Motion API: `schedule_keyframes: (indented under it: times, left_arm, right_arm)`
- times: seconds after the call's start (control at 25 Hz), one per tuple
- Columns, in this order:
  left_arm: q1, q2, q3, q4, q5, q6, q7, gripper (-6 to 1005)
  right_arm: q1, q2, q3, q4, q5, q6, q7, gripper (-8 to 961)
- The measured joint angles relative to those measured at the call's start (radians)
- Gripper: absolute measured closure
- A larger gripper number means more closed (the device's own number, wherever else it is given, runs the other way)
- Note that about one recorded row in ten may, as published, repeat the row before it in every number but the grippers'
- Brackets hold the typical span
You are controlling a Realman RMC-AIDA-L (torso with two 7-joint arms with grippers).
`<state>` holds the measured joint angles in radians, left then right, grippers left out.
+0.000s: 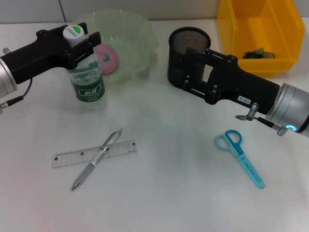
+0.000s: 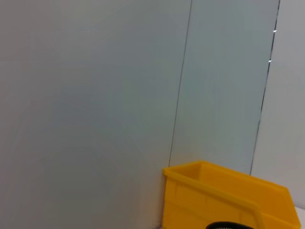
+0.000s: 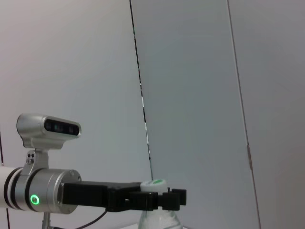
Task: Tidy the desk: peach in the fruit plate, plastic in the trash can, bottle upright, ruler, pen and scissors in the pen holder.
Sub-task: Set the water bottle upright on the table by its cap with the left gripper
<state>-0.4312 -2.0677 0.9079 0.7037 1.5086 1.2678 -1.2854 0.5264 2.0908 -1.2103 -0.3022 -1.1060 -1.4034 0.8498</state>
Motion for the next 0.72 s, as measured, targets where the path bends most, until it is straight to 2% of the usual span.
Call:
schedule_keyframes:
  times: [0.72]
  left_arm:
    - [0.008,0.001,0.0,-0.013,0.004,-0.002,0.0,540]
  right_arm:
    - [0.001,0.0,0.0,0.0,0.0,0.001,0.0,331]
